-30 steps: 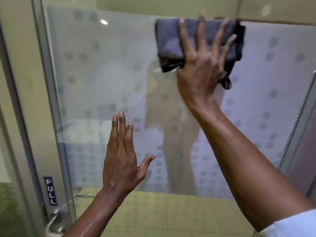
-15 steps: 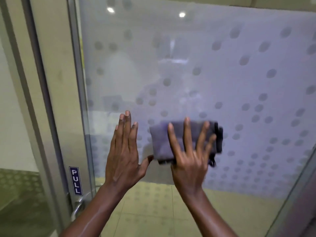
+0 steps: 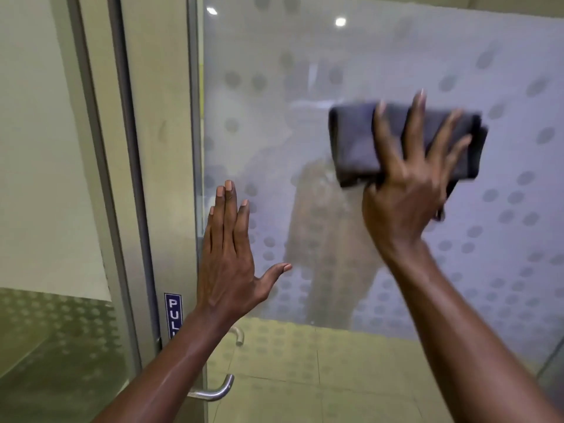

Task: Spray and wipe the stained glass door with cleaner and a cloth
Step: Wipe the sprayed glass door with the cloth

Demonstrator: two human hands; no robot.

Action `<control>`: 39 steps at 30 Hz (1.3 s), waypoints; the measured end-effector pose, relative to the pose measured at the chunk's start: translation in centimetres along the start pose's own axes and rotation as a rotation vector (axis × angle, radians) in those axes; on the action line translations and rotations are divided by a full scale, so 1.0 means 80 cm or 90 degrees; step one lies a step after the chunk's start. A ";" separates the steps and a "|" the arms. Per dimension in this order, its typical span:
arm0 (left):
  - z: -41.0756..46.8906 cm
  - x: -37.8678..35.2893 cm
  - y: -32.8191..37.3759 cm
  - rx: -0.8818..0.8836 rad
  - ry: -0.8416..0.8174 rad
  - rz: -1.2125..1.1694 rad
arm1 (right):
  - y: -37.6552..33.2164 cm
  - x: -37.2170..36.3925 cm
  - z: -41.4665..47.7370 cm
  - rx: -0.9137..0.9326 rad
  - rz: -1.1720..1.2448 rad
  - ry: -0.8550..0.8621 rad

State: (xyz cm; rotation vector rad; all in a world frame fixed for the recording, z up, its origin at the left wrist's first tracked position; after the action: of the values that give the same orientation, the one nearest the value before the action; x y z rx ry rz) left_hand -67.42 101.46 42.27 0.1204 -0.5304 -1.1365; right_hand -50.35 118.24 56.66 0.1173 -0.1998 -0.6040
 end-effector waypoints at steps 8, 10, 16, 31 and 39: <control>0.009 0.007 -0.034 -0.002 0.001 -0.003 | -0.063 -0.017 0.107 0.035 -0.063 -0.006; 0.009 0.008 -0.036 -0.011 0.004 -0.009 | -0.080 -0.025 0.076 0.068 -0.060 -0.008; 0.007 0.012 -0.048 -0.025 -0.005 -0.051 | -0.125 -0.046 -0.059 0.130 -0.011 0.000; -0.022 0.018 -0.094 -0.065 -0.088 -0.004 | -0.131 -0.044 -0.098 0.127 0.031 -0.021; -0.021 0.019 -0.092 -0.038 -0.104 -0.062 | -0.132 -0.039 0.109 0.040 -0.009 0.041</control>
State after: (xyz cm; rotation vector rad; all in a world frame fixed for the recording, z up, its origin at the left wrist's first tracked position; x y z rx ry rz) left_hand -72.28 96.66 38.68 0.0023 -0.6400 -1.2631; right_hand -60.65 110.96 62.94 0.1982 -0.1563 -0.6075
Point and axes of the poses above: each hand's wrist, its own z-axis towards the middle knuckle, its own x-axis out of the back of the hand, y = z × x, the point moved 2 cm from there along z, towards the middle knuckle, and after that the axes turned 15 degrees about x, right-handed, at the moved point
